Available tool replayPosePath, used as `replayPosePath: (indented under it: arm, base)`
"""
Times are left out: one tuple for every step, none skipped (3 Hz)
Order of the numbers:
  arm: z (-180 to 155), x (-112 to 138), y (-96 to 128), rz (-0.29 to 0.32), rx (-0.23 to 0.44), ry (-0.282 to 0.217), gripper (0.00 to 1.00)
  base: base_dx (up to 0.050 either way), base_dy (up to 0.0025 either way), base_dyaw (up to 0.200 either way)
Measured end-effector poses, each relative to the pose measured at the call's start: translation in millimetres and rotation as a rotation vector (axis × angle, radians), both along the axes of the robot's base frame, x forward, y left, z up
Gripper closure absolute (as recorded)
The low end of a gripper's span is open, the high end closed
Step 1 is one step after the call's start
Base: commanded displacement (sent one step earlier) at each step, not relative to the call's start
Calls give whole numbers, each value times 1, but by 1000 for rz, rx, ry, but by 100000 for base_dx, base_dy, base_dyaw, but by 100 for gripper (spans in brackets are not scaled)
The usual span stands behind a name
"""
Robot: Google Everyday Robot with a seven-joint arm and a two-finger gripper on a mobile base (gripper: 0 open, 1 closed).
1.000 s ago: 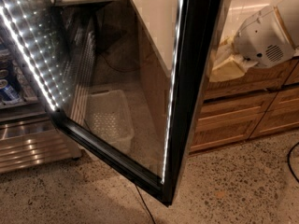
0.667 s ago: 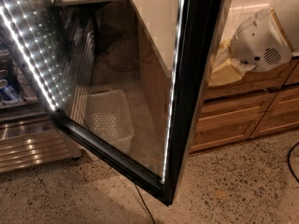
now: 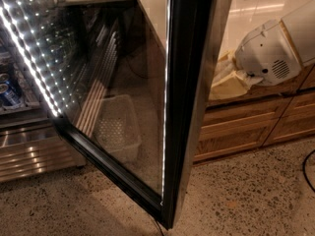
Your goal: Close right fridge door
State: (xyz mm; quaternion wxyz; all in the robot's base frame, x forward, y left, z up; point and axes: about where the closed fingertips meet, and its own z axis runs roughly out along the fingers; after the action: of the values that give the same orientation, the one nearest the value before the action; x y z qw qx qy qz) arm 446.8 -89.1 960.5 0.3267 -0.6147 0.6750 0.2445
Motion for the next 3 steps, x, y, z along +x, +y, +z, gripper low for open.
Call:
replayPosePath:
  arm:
    - [0,-12,13,37,43,31,100]
    - [4,-25,31,140,82,60,100]
    - [0,-26,40,155,93,65,100]
  base:
    - [0,0,0]
    - [0,0,0]
    - [0,0,0]
